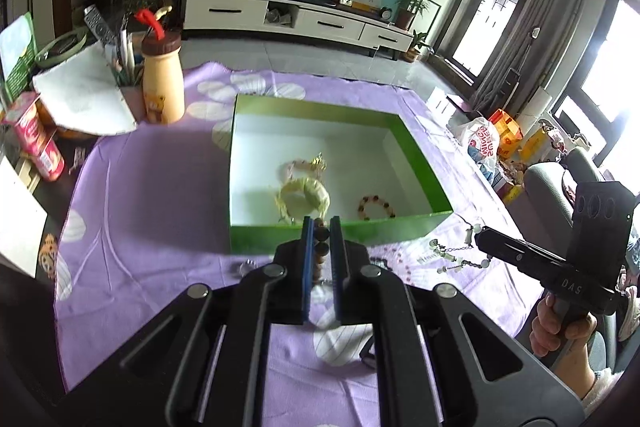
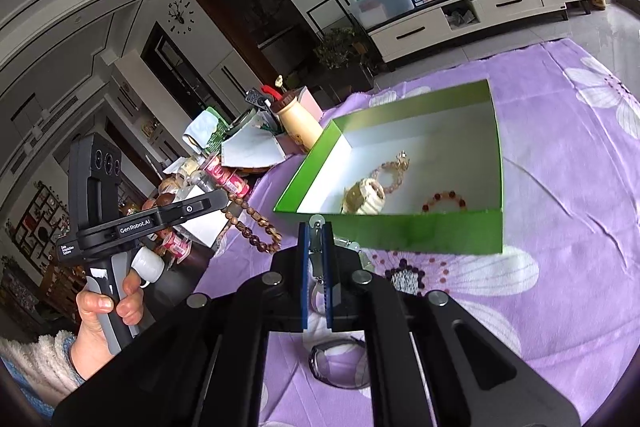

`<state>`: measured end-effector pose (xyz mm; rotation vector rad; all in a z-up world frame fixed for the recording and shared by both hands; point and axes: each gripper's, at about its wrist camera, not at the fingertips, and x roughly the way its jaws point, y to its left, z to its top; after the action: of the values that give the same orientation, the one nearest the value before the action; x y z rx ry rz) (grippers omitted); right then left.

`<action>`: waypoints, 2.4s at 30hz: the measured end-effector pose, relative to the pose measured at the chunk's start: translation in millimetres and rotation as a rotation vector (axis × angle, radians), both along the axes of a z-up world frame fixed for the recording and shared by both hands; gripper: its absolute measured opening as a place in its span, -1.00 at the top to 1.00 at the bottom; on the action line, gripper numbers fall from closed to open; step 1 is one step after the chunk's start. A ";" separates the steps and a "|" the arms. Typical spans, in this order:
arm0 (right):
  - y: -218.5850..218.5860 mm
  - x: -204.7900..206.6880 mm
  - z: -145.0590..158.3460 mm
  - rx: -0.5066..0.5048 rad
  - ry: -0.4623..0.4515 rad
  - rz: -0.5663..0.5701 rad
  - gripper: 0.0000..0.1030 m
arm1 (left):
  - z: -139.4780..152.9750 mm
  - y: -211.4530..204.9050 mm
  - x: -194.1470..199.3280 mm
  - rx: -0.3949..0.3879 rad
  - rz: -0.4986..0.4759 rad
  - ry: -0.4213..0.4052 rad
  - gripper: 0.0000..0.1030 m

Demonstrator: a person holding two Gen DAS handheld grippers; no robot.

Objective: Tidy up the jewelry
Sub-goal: 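Lift both held bracelets and carry them over the green box, then lower both bracelets into the green box and open both tools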

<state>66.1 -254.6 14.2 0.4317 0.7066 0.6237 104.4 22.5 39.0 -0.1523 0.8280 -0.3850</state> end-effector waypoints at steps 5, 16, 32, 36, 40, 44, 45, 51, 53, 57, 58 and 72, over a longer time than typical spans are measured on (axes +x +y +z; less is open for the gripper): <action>-0.6 8.0 6.6 0.001 -0.014 -0.010 0.89 | 6.8 -7.3 12.6 0.004 -0.011 -0.013 0.85; -10.3 37.1 20.5 0.005 -0.053 -0.058 0.89 | 13.0 -13.1 54.3 0.001 0.003 -0.007 0.85; -21.7 95.8 8.5 -0.024 -0.016 -0.116 0.89 | -6.5 -39.6 132.3 0.059 0.011 0.035 0.85; -21.9 110.0 1.9 -0.033 0.008 -0.130 0.89 | -16.1 -43.2 151.1 0.076 0.025 0.055 0.85; -20.5 122.6 -4.7 -0.047 0.028 -0.145 0.89 | -22.9 -45.1 167.7 0.089 0.037 0.073 0.85; -17.2 133.5 -9.8 -0.062 0.043 -0.149 0.89 | -29.7 -47.1 182.7 0.094 0.048 0.088 0.85; -16.3 136.1 -11.4 -0.066 0.048 -0.150 0.89 | -31.1 -48.3 185.7 0.097 0.051 0.092 0.85; -14.5 149.9 -20.7 -0.088 0.079 -0.163 0.89 | -46.1 -55.1 202.1 0.117 0.057 0.118 0.85; -14.8 153.2 -22.7 -0.095 0.086 -0.165 0.89 | -50.3 -58.0 207.5 0.116 0.057 0.126 0.85; -16.7 159.5 -28.2 -0.113 0.102 -0.175 0.89 | -56.0 -64.1 217.6 0.120 0.057 0.134 0.85; -17.2 160.8 -29.2 -0.115 0.107 -0.177 0.89 | -57.5 -65.1 219.4 0.124 0.059 0.135 0.85; -19.4 175.4 -44.2 -0.178 0.186 -0.177 0.89 | -84.0 -59.8 230.7 0.196 0.080 0.189 0.85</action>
<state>241.5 -274.0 -30.0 0.3851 0.8823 0.3527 335.1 -37.3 -45.0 -0.0392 1.0373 -0.2147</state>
